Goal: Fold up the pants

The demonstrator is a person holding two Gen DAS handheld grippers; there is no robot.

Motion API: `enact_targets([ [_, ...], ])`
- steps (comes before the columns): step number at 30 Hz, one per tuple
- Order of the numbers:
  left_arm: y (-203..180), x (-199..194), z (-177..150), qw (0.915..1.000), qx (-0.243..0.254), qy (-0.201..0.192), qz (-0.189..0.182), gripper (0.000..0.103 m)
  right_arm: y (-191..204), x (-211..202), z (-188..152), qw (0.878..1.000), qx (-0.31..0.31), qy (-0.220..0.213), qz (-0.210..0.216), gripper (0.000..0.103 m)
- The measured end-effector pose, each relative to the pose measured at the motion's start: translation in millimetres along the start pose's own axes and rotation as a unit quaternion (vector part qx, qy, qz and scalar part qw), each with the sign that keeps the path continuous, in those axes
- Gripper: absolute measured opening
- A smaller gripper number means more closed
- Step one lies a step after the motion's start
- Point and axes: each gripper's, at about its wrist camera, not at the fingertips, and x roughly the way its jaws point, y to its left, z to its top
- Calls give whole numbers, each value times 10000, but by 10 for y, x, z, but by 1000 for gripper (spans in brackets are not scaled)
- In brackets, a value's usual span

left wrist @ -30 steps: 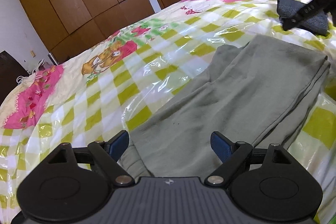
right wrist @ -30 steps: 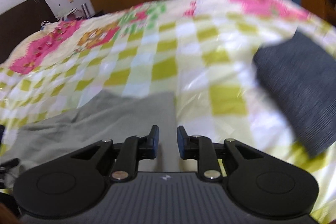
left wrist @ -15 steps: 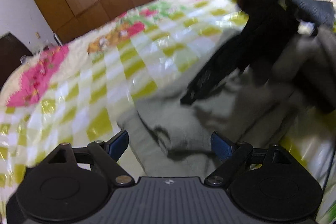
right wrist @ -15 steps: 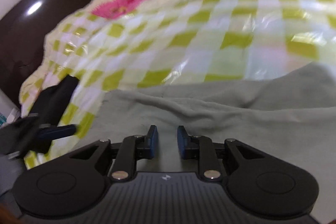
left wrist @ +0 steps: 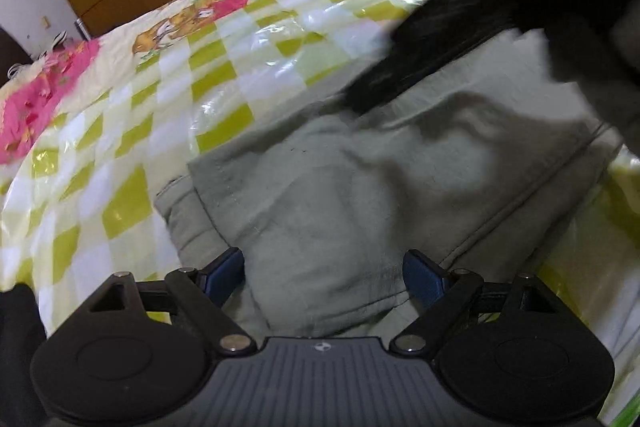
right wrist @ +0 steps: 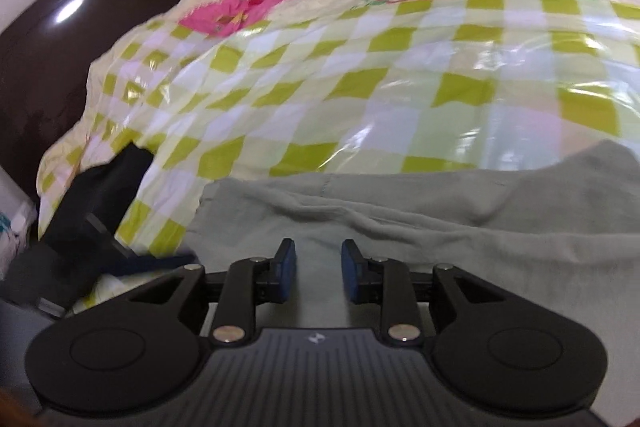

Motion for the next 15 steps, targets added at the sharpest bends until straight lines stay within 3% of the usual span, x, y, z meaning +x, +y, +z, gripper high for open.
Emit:
enact_targets([
  [3,39,-90,30,9998,-135,-65,110,98,-154,-323,-57,9995,125,-221,-162,26],
  [7,-57,-277,103,9986,46,-408,323,98,-546,-860,-200,9953,454,-479,-710,31],
  [11,-129,-412,219,9970,20,-744,229,98,-933,-1344,-391,9849,696,-685,-1433,37],
  [15,-267,-427,327,9952,96,-961,128,98,-1262,-1555,-567,9781,1101,-618,-1654,38],
])
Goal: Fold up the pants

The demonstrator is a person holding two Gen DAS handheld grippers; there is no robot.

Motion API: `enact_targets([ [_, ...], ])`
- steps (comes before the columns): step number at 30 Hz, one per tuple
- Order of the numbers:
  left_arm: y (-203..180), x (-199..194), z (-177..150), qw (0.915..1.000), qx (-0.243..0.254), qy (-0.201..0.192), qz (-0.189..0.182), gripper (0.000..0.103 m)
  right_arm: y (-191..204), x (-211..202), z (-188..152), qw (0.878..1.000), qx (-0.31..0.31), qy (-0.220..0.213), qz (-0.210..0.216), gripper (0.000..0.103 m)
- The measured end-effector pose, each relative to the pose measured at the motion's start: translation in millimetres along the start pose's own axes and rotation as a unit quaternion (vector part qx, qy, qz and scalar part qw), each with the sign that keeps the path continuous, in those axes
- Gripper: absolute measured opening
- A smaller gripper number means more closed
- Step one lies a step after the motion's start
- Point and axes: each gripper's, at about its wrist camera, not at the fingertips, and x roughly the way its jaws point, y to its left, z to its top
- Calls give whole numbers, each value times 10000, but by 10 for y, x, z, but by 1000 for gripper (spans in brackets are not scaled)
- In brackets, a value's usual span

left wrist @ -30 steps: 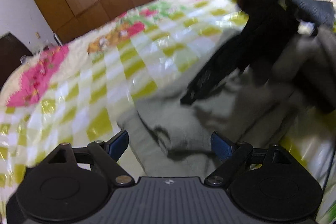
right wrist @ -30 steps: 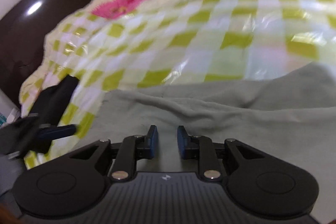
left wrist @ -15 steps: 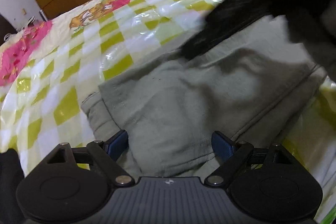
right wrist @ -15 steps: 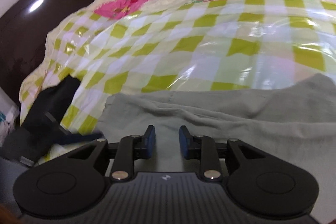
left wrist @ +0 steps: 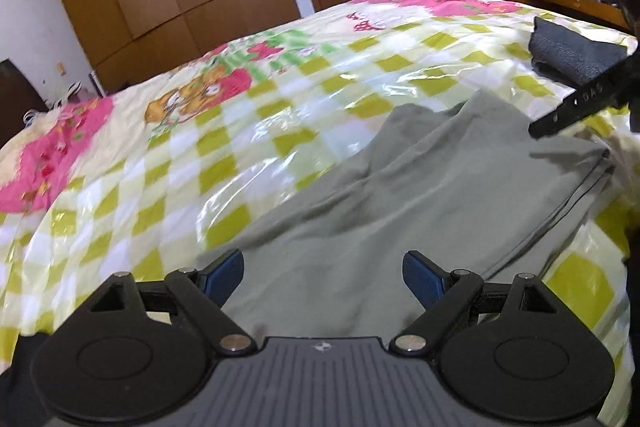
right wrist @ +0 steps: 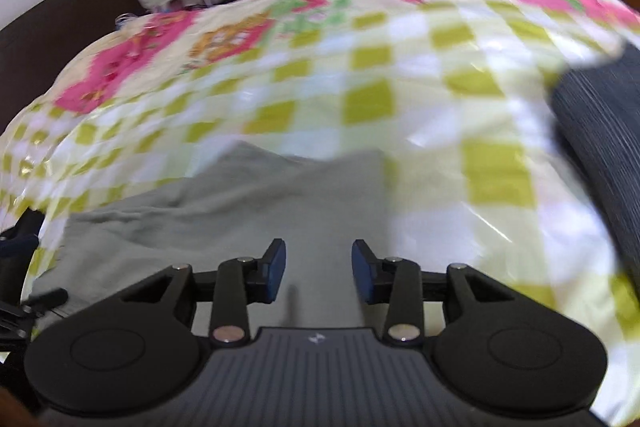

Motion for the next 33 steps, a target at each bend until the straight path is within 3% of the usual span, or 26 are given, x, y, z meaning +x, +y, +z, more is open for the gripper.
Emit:
enact_targets([
  [4,-127,163,67,10000,9,-68,-42,98,-253,52,-93,9988,455,92,128,37],
  [8,-270,339,109,9998,113,-43,165,98,-381,6,-129,9968,777,-79,158,39],
  [13,-337,606,29,9991,-34,428,67,98,-490,-26,-211,9958,869,12,295,39],
  [22,-348,645,-24,9983,-279,506,88,98,-440,97,-265,9906,1077,323,781,40],
  [29,-308,638,-35,9977,-442,518,30,98,-314,118,-236,9912,1084,372,667,39],
  [33,-295,635,-43,9974,-514,503,-2,98,-326,120,-241,9915,1139,413,468,22],
])
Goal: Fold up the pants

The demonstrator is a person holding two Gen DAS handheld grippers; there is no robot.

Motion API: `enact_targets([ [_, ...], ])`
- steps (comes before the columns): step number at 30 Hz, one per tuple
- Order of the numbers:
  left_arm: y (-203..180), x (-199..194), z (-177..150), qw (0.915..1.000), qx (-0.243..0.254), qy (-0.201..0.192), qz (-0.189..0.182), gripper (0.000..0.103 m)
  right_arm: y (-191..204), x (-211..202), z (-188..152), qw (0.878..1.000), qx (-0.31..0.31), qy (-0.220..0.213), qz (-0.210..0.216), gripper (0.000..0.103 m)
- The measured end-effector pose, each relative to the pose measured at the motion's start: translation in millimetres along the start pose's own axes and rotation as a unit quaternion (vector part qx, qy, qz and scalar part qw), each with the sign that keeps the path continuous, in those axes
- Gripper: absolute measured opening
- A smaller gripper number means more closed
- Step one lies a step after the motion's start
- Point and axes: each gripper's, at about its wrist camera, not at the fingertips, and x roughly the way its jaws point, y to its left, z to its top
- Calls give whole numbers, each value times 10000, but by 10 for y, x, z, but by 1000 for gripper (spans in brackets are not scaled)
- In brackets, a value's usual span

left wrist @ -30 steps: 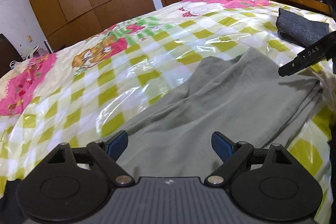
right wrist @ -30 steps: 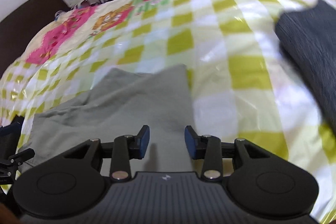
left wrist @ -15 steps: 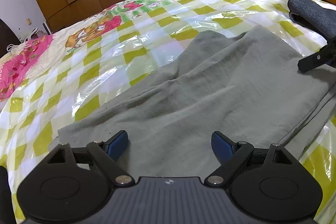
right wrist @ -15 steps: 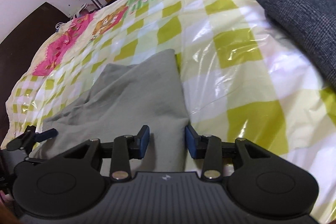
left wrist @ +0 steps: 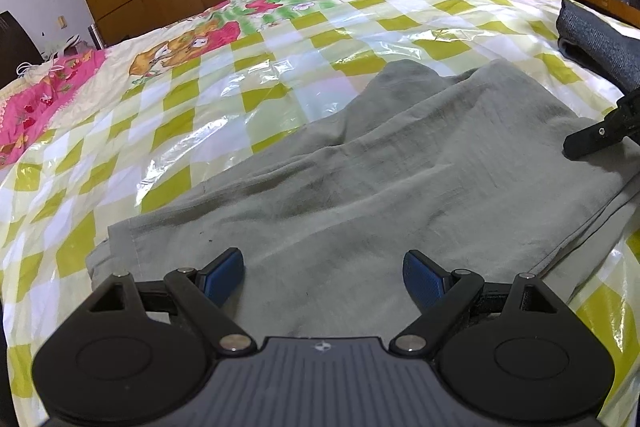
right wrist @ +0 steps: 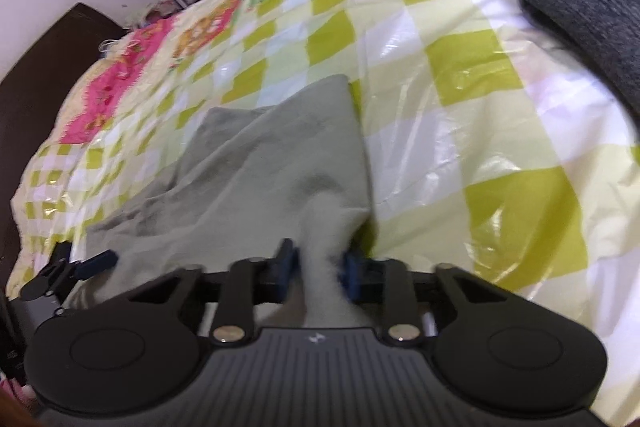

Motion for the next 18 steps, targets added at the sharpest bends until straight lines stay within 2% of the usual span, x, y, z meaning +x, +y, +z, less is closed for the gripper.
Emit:
enact_targets([
  [3,8,5,-7,10000,-49,-1,-27,98,-24,10,20,9999,137,36,39,24],
  [9,10,19,-20,9999,-108,-3,-47,98,6,66,22,10000,25,65,-39,25],
  [11,8,24,-20,9999,-120,0,-55,99,-22,102,32,9999,114,98,30,27],
  [13,8,25,-19,9999,-126,4,-58,99,-31,127,51,9997,157,136,141,34],
  [18,8,27,-19,9999,-131,2,-67,99,-27,106,72,9994,127,214,236,35],
])
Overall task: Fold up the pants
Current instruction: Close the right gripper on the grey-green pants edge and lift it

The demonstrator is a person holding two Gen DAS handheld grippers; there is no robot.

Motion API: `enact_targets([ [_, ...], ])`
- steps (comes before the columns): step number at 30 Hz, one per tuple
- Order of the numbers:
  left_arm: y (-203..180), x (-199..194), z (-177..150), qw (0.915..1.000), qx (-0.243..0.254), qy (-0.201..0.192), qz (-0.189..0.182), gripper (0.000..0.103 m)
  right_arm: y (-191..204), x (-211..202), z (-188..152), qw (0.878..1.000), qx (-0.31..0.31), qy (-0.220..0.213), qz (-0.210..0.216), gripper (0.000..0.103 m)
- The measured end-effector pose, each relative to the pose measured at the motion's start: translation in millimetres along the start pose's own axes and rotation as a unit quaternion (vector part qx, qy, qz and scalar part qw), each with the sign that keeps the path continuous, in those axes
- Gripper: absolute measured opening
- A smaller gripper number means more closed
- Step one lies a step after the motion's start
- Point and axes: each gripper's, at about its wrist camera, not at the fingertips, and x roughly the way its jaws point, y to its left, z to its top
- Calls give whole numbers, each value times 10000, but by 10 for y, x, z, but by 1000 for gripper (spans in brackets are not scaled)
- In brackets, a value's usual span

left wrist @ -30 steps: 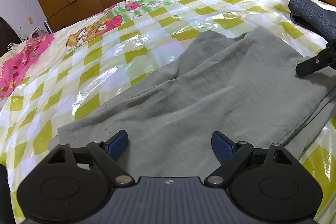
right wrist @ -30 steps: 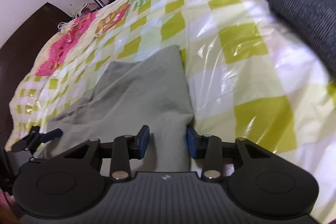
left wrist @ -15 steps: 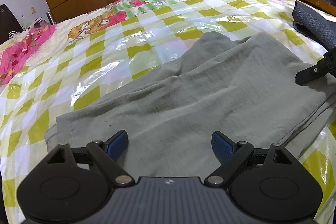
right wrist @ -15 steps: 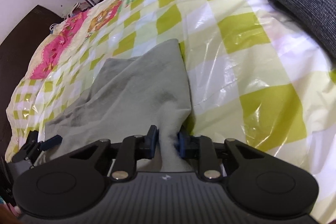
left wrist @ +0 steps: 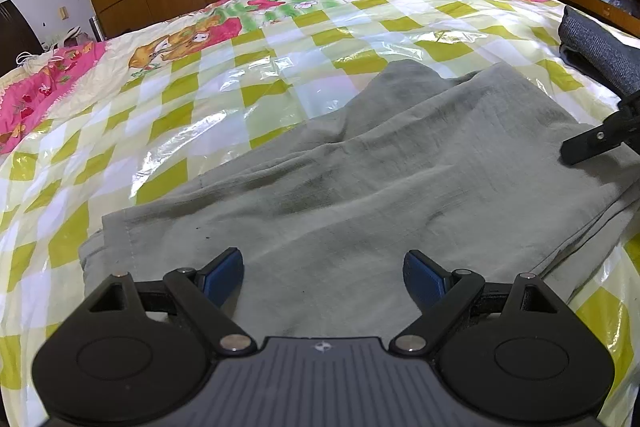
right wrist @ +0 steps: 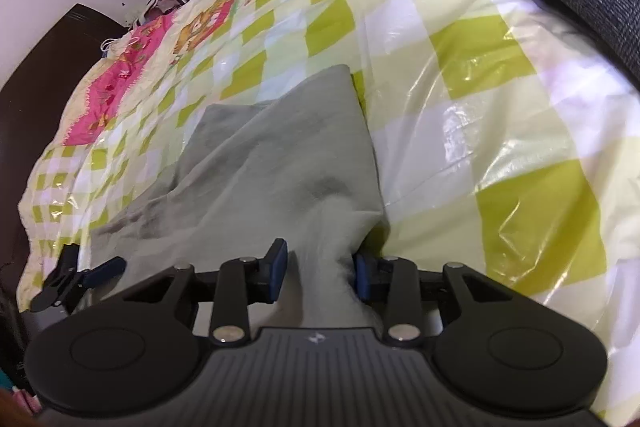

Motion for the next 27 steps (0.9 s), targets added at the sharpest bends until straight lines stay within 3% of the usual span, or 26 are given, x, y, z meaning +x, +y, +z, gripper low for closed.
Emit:
enact_targets([
  [7,-4,21,-18,10000,-19,-25,-35,101,-232,-145,40,9997,120,53,204,30],
  [16,-39,48,-9,9999,-5,-92,-101,102,-373,-13,131,9957,335,285,820,30],
  [19,-47,53,-18,9998,0,-98,-145,102,-338,-37,121,9918,442,447,1109,18],
  [22,-64,91,6,9998,-26,-108,-187,102,-373,-157,79,9874,564,282,1454,13],
  [24,-83,66,23,9997,87,-104,-183,102,-409,-80,75,9878,751,237,1345,14],
  [27,-79,13,6,9992,322,-59,-224,102,-278,59,63,9939,665,251,840,6],
])
